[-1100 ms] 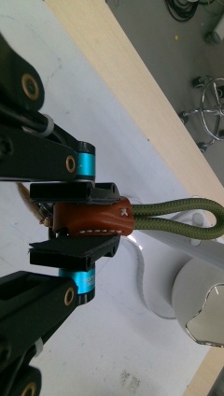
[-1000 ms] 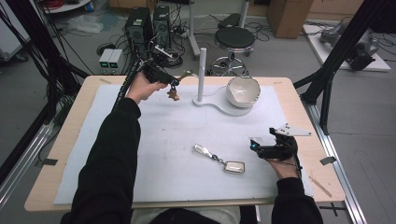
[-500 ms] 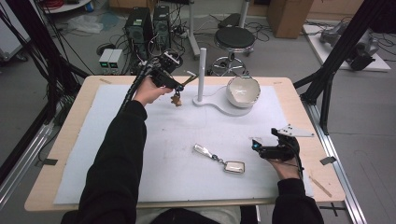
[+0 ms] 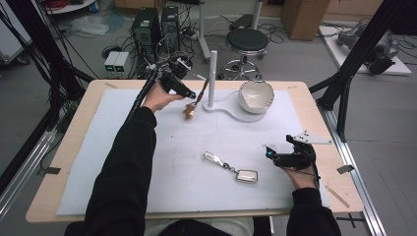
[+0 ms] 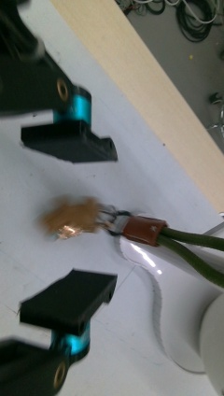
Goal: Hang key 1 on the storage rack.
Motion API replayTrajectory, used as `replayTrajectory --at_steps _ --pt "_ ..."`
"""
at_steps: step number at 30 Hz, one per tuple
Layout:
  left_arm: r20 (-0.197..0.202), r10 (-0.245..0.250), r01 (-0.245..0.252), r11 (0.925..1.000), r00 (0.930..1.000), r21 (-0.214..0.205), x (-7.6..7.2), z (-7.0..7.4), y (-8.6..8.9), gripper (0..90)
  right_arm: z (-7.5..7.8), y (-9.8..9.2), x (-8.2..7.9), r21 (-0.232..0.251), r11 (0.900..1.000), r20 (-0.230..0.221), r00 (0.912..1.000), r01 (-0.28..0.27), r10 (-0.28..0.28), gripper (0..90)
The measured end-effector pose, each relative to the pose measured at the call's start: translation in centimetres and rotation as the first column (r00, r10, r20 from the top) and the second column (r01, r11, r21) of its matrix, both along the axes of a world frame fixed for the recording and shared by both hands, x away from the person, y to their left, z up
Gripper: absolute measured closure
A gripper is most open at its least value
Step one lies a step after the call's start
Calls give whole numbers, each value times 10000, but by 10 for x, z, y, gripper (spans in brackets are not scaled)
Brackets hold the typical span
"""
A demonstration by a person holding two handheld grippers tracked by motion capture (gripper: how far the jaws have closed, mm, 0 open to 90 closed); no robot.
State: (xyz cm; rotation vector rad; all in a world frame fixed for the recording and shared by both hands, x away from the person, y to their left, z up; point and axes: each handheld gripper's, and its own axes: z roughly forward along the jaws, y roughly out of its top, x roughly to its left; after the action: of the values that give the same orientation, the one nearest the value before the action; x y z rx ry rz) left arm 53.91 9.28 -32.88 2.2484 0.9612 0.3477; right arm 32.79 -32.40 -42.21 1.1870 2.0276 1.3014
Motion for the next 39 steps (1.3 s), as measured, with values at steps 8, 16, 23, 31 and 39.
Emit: replayTrajectory --at_steps 8,16,23,31,39 --pt "-58 185 -187 9993 9998 -336 -3 8 14 16 0 0 0 55 10000 24 10000 12 -12 12" --pt "0 185 -184 9975 9998 -687 -9 10 21 17 0 0 0 51 10000 31 10000 19 -19 12" --pt "-242 189 -206 9970 9995 -751 -18 -2 34 17 0 -1 0 65 10000 7 10000 58 -58 12" --pt "-24 275 -276 9944 9996 -1024 -33 -2 53 17 0 -1 0 46 10000 38 10000 57 -57 12" --pt "-71 222 -229 9915 9997 -1278 -48 -4 62 17 0 -1 1 33 10000 47 10000 55 -55 12"
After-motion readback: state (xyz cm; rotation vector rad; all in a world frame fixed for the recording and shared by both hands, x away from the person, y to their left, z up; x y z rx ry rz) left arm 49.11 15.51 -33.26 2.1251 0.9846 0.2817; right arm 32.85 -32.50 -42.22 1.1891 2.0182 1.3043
